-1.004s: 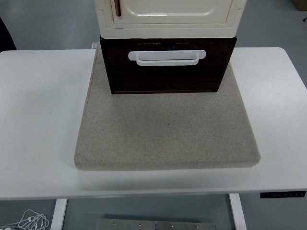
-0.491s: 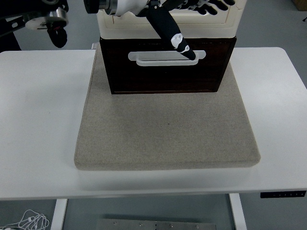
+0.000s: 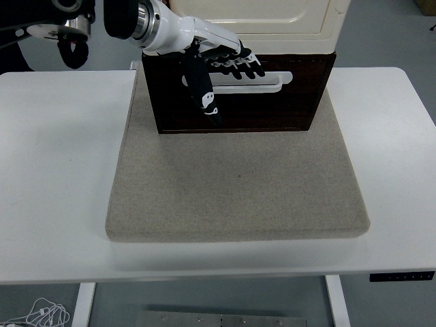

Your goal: Open the drawer under the combination cabinet

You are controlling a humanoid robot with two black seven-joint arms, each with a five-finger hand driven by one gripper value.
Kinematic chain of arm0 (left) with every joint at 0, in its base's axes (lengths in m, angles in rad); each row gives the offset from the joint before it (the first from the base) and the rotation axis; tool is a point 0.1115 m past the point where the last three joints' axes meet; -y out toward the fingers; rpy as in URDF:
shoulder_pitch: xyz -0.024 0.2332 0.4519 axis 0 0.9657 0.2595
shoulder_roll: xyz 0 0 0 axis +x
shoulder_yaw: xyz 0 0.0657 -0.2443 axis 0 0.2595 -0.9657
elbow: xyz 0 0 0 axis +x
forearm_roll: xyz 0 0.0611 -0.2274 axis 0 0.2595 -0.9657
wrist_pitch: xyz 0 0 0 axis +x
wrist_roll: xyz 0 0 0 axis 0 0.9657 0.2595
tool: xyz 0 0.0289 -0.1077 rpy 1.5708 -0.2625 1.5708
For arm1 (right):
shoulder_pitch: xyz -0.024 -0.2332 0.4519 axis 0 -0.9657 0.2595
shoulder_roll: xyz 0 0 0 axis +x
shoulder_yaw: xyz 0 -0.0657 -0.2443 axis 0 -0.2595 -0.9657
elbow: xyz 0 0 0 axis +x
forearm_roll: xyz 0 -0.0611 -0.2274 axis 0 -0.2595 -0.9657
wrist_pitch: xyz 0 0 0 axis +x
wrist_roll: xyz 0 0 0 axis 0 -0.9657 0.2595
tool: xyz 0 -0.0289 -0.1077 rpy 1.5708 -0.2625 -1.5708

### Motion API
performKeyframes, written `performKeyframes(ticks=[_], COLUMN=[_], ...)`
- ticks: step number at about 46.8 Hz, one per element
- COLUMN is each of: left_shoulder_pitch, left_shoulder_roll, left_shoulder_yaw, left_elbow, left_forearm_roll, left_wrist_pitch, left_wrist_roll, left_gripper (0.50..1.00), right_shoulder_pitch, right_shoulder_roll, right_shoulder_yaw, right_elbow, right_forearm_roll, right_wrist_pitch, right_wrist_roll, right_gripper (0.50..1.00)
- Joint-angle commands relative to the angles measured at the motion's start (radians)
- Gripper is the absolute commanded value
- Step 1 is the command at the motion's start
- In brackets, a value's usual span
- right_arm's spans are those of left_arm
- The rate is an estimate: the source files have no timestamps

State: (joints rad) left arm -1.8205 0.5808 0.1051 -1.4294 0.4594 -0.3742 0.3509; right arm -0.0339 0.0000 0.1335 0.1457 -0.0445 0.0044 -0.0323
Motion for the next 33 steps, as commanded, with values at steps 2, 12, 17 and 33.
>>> performKeyframes(ticks=[2, 12, 17, 33], left_shoulder_pitch=[-0.003, 0.0, 0.003, 0.037], left_shoulder_roll=[-0.004, -0.024, -0.042, -0.111], left_shoulder_yaw=[-0.001, -0.001, -0.001, -0.001], left_elbow=[0.01, 0.046, 0.061, 0.127], left_forearm_roll=[-0.001, -0.008, -0.01, -0.015], left_wrist_pitch=[0.001, 0.006, 0.009, 0.017], left_wrist_roll=[0.036, 0.095, 0.112, 0.119], left_gripper=[1.0, 1.0, 1.0, 1.0], right_shoulder_pitch=[0.0, 0.0, 0.0, 0.0], right_shoulder_roll=[0.0, 0.0, 0.0, 0.0], right_shoulder_yaw=[0.0, 0.0, 0.0, 0.0], right_elbow=[0.0, 0.0, 0.0, 0.0], right_forearm_roll=[0.0, 0.0, 0.0, 0.0], right_wrist_pitch=[0.0, 0.0, 0.0, 0.0], right_wrist_roll=[0.0, 0.0, 0.0, 0.0], right_gripper=[0.926, 0.926, 0.926, 0.926])
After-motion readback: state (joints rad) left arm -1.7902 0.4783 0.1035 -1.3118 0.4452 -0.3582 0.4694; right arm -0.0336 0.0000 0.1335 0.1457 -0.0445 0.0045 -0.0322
